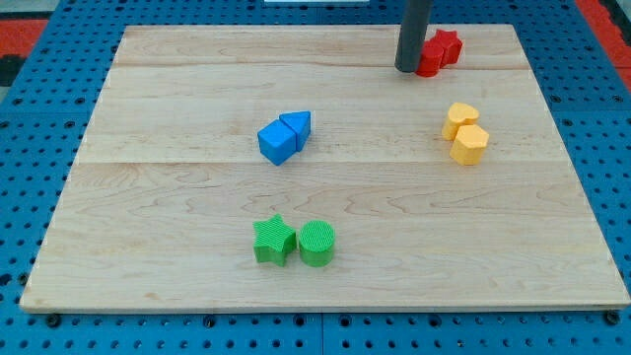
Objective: Move your arm to the center right
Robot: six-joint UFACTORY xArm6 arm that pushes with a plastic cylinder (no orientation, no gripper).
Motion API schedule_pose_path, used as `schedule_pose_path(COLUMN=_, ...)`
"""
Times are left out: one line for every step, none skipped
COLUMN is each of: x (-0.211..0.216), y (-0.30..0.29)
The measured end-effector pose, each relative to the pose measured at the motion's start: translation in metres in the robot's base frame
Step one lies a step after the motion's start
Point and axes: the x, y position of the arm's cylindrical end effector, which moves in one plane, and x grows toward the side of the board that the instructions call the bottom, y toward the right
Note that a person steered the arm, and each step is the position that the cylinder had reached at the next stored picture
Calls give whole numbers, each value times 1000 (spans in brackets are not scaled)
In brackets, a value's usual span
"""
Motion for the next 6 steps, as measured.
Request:
schedule_pose_path(x=0, y=0)
schedule_pose_path(x=-1, y=0)
schedule_pose_path(x=3, y=-6)
schedule_pose_path(x=25, y=9)
schedule_pose_path(x=64, y=53)
schedule_pose_path(x=53, y=134)
